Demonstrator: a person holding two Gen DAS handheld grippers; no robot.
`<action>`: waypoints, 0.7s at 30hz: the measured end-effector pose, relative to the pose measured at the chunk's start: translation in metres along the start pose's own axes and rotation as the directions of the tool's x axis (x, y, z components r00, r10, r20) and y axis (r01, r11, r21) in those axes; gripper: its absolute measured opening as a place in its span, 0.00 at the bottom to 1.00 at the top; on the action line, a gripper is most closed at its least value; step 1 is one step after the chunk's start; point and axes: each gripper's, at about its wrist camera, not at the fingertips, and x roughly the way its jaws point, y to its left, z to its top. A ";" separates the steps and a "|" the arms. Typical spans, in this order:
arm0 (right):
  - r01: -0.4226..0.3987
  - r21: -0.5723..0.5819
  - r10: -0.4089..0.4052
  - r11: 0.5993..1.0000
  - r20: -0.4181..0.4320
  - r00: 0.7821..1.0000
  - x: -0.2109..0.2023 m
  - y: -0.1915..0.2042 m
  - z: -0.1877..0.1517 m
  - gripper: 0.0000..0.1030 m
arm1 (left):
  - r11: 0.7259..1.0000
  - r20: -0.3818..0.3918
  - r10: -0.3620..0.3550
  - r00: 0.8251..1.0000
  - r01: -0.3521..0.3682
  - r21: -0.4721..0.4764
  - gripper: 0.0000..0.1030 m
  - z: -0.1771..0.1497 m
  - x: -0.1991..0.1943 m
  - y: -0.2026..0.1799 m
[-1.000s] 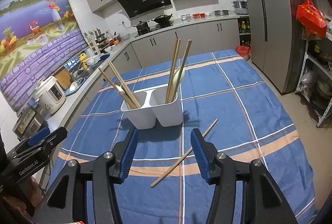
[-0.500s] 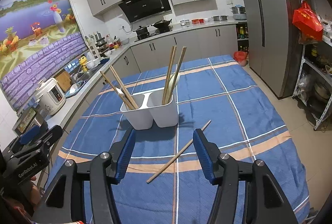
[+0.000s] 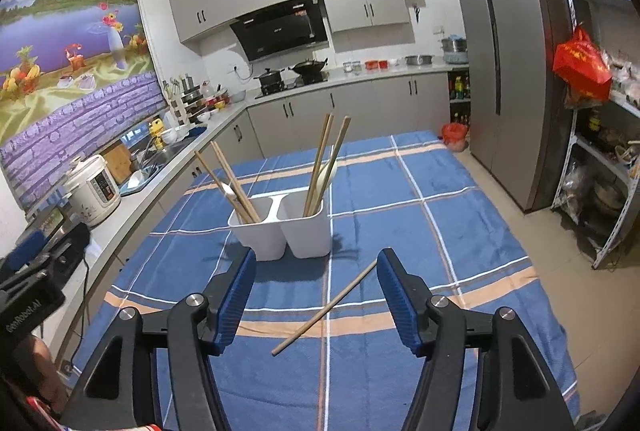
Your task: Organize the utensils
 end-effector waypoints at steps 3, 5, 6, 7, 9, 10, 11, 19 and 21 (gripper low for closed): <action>0.018 -0.011 -0.018 1.000 0.018 1.000 -0.006 0.001 -0.001 0.68 | 1.000 0.017 -0.010 1.000 0.010 -0.012 1.00 -0.001 -0.009 -0.001; 0.027 -0.020 -0.026 0.999 0.026 0.999 -0.009 0.002 -0.001 0.70 | 1.000 0.000 -0.024 1.000 0.024 -0.008 1.00 -0.002 -0.010 -0.002; 0.032 -0.026 -0.031 0.999 0.029 0.999 -0.010 0.002 -0.002 0.70 | 1.000 -0.011 -0.027 1.000 0.027 -0.006 1.00 -0.004 -0.009 -0.003; 0.037 -0.033 -0.036 0.999 0.033 0.999 -0.011 0.003 -0.003 0.70 | 1.000 -0.026 -0.030 0.999 0.030 -0.003 1.00 -0.005 -0.008 -0.004; 0.043 -0.045 -0.042 0.998 0.037 0.998 -0.013 0.006 -0.004 0.71 | 0.999 -0.057 -0.042 0.997 0.042 0.000 1.00 -0.008 -0.005 -0.005; 0.042 -0.048 -0.040 0.998 0.036 0.999 -0.013 0.008 -0.004 0.71 | 0.999 -0.068 -0.044 0.997 0.044 -0.001 1.00 -0.010 -0.004 -0.005; 0.040 -0.050 -0.039 0.998 0.035 0.999 -0.013 0.009 -0.005 0.72 | 0.999 -0.080 -0.045 0.996 0.045 -0.003 1.00 -0.012 -0.003 -0.005; 0.034 -0.068 -0.032 0.997 0.023 0.999 -0.010 0.011 -0.010 0.73 | 0.997 -0.160 -0.073 0.984 0.067 -0.044 1.00 -0.023 0.004 -0.004; 0.038 -0.075 -0.037 0.996 0.023 0.999 -0.010 0.011 -0.011 0.74 | 0.996 -0.175 -0.084 0.981 0.078 -0.045 1.00 -0.025 0.006 -0.006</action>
